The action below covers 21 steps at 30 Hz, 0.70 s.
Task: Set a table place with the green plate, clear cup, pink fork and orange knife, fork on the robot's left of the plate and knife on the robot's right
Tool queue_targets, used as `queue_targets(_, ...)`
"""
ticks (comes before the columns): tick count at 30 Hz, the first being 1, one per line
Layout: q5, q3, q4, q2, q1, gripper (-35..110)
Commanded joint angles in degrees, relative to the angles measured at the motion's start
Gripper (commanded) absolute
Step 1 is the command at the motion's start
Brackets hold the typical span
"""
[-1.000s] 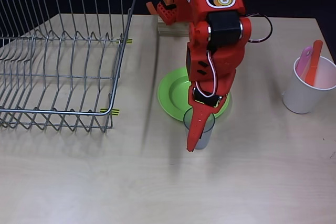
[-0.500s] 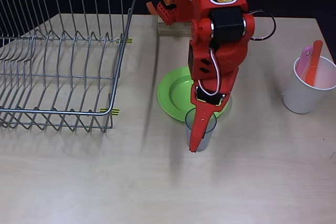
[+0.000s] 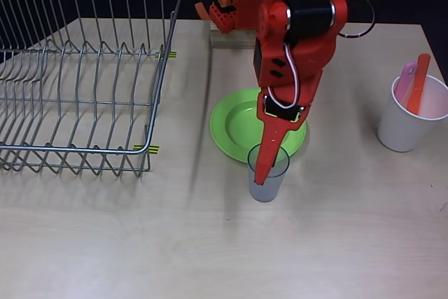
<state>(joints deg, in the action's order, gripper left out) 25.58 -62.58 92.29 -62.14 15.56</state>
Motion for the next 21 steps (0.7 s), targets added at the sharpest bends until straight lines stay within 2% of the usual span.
queue_targets(1,2.3,1.9,3.2,-6.9,1.9,57)
queue_targets(8,11.9,-4.8,6.4,-20.4,5.6,44)
queue_targets(13,27.1,-17.8,6.3,-30.9,11.5,41)
queue_targets(16,32.1,-22.0,4.5,-34.5,15.3,41)
queue_targets(18,30.3,-22.5,3.8,-35.8,16.5,40)
queue_targets(21,21.1,-23.7,4.0,-37.9,17.1,39)
